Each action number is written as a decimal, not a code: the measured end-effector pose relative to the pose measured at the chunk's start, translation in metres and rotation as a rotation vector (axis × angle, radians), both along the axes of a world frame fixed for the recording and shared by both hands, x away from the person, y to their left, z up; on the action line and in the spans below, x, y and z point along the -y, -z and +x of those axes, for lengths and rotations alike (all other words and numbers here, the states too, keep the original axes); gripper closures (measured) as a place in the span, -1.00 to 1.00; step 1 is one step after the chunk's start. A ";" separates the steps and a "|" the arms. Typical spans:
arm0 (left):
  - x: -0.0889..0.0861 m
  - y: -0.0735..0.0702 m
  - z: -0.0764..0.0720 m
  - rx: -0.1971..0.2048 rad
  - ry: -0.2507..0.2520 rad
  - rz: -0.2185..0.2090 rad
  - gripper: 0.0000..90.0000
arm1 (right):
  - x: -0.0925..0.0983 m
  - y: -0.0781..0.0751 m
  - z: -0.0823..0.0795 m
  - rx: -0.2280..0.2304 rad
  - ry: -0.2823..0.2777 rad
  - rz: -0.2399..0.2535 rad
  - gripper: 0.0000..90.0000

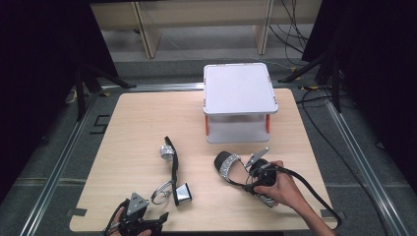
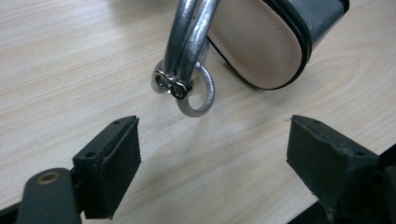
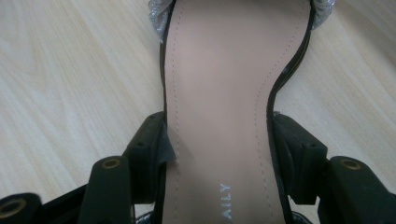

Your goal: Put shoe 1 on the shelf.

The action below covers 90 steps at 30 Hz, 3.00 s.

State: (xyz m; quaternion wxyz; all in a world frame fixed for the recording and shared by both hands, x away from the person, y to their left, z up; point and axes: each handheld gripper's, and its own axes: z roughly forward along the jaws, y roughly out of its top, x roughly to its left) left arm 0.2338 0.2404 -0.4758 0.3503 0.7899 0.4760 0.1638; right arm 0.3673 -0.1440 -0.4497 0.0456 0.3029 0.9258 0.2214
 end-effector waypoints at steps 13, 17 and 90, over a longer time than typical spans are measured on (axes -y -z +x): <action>-0.001 0.000 -0.001 0.006 0.006 0.007 -0.63 | -0.003 -0.022 0.006 0.000 0.003 0.093 -0.05; -0.001 0.000 -0.001 0.005 -0.002 0.001 -0.63 | -0.009 -0.032 0.007 0.015 -0.016 0.109 -0.05; -0.002 -0.002 -0.001 -0.005 0.021 -0.003 -0.63 | -0.064 -0.194 0.215 0.042 0.422 0.204 -0.05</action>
